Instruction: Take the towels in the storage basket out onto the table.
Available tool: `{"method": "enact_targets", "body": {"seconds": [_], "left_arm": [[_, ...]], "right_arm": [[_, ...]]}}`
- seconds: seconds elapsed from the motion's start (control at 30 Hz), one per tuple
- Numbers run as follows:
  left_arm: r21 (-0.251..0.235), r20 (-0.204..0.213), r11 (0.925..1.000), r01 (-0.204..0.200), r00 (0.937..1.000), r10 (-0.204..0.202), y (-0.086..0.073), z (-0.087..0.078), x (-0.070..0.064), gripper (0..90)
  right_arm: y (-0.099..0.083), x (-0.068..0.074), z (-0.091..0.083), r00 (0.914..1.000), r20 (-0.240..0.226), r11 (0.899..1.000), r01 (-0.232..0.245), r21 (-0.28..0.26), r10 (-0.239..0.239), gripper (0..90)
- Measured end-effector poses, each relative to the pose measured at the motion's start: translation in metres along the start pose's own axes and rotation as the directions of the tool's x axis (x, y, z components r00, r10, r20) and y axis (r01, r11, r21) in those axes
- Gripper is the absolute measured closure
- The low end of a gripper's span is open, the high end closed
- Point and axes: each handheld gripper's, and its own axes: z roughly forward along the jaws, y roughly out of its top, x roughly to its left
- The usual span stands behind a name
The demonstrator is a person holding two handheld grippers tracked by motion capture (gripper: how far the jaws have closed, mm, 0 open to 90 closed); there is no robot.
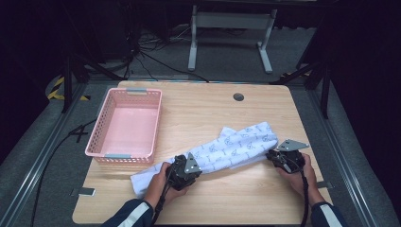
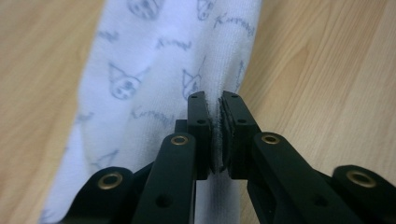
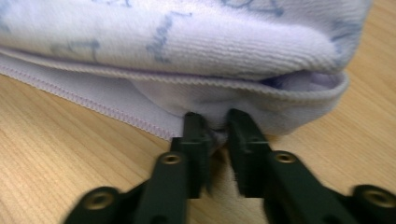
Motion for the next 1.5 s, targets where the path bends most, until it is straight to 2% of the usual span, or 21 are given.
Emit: {"method": "enact_targets", "body": {"seconds": [0.17,0.23,0.3,0.37,0.4,0.5,0.57,0.63,0.67,0.73,0.8,0.87,0.93,0.97,1.07,1.2,1.27,1.4,1.43,1.47,1.5], "left_arm": [[-0.083,-0.027,0.9963,0.022,0.9994,-0.024,0.004,-0.032,0.007,84.1],[-0.12,-0.064,0.9927,0.012,0.9977,-0.02,0.005,-0.046,0.009,84.3],[-0.147,-0.079,0.9891,0.012,0.9966,-0.024,0.007,-0.063,0.012,84.4],[-0.174,-0.08,0.9843,0.028,0.9959,-0.042,0.006,-0.077,0.015,84.3],[-0.187,-0.085,0.9818,0.031,0.9952,-0.048,0.004,-0.084,0.016,84.4],[-0.204,-0.081,0.9776,0.052,0.9942,-0.07,-0.004,-0.098,0.016,84.3],[-0.199,-0.088,0.9787,0.05,0.9937,-0.069,-0.008,-0.101,0.017,84.3],[-0.202,-0.084,0.9772,0.066,0.9929,-0.084,-0.015,-0.103,0.018,84.3],[-0.203,-0.083,0.9764,0.072,0.9924,-0.091,-0.017,-0.103,0.019,84.3],[-0.208,-0.084,0.9751,0.076,0.9919,-0.095,-0.018,-0.103,0.02,84.3],[-0.217,-0.082,0.9739,0.067,0.9929,-0.087,-0.017,-0.102,0.02,84.3],[-0.233,-0.073,0.9698,0.07,0.9933,-0.09,-0.016,-0.103,0.019,84.3],[-0.234,-0.079,0.97,0.065,0.9933,-0.085,-0.015,-0.104,0.018,84.3],[-0.248,-0.074,0.9663,0.068,0.9932,-0.089,-0.015,-0.105,0.018,84.3],[-0.256,-0.077,0.9645,0.064,0.9933,-0.086,-0.013,-0.107,0.017,84.3],[-0.266,-0.073,0.9618,0.064,0.9936,-0.086,-0.012,-0.11,0.016,84.3],[-0.274,-0.079,0.9594,0.066,0.9928,-0.09,-0.012,-0.113,0.017,84.3],[-0.291,-0.082,0.9539,0.074,0.9914,-0.102,-0.013,-0.12,0.02,84.4],[-0.289,-0.076,0.9548,0.072,0.9923,-0.097,-0.013,-0.121,0.021,84.4],[-0.286,-0.077,0.9557,0.069,0.9926,-0.094,-0.014,-0.121,0.02,84.4],[-0.28,-0.073,0.958,0.064,0.9935,-0.088,-0.014,-0.121,0.02,84.4]], "right_arm": [[0.005,-0.005,-0.013,0.9999,0.003,0.998,-0.01,-0.058,0.01,87.1],[0.009,-0.003,-0.017,0.9999,0.002,0.997,0.013,-0.074,-0.013,89.4],[0.015,-0.002,-0.025,0.9961,0.081,0.994,0.043,-0.1,-0.035,89.0],[0.02,-0.004,-0.035,0.999,0.043,0.988,0.023,-0.151,-0.017,89.0],[0.022,-0.004,-0.039,0.9988,0.048,0.986,0.021,-0.167,-0.013,88.7],[0.026,-0.002,-0.045,0.9999,0.015,0.979,0.002,-0.204,0.001,74.8],[0.026,0.0,-0.043,1.0,0.004,0.98,0.004,-0.197,-0.003,71.2],[0.023,0.005,-0.034,0.998,-0.045,0.991,0.038,-0.132,-0.044,57.7],[0.02,0.008,-0.029,0.9962,-0.076,0.994,0.035,-0.101,-0.043,50.9],[0.013,0.013,-0.025,0.9929,-0.11,0.996,0.036,-0.084,-0.045,42.0],[0.005,0.017,-0.021,0.9884,-0.151,0.999,0.002,-0.051,-0.01,37.5],[0.002,0.025,-0.018,0.9874,-0.156,0.999,0.028,-0.016,-0.03,34.4],[0.001,0.033,-0.018,0.9781,-0.208,1.0,0.012,-0.021,-0.016,33.8],[0.002,0.037,-0.016,0.9787,-0.204,1.0,0.023,-0.013,-0.025,33.7],[0.006,0.044,-0.007,0.9834,-0.178,0.999,0.038,0.017,-0.035,31.1],[0.008,0.043,0.0,0.9898,-0.143,1.0,0.006,0.029,-0.001,26.6],[0.009,0.042,0.007,0.994,-0.106,0.999,-0.021,0.04,0.025,17.6],[0.012,0.041,0.014,0.9938,-0.106,0.999,-0.032,0.024,0.034,19.5],[0.013,0.041,0.015,0.9918,-0.125,1.0,-0.022,0.015,0.024,28.8],[0.014,0.041,0.015,0.9898,-0.143,1.0,0.003,-0.011,-0.004,44.2],[0.016,0.043,0.015,0.9914,-0.128,0.999,0.025,-0.038,-0.029,50.6]]}}
